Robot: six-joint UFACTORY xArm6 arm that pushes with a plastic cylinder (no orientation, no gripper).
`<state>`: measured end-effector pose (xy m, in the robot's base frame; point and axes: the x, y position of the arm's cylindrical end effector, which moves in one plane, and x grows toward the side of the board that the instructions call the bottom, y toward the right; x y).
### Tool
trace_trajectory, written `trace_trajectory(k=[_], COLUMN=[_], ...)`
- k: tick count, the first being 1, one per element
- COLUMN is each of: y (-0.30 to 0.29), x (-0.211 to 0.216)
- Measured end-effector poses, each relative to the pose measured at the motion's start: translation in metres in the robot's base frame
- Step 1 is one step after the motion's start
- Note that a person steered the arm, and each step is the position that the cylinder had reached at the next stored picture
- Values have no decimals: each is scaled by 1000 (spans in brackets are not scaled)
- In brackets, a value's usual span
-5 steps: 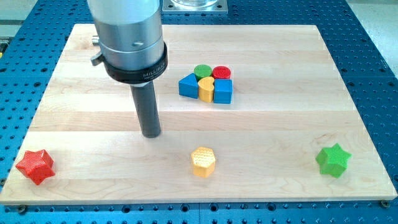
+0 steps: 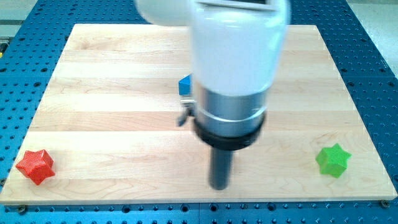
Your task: Push the yellow hexagon into the yellow heart
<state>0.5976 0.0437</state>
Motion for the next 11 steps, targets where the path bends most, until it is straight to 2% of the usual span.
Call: trace_trajectory(k=[1,2,4,5,8,9,10,11], y=[-22,-39,-18,-18,25,113,202,264], x=[-55,-89,-81,-102,-112,-115,-80,-41])
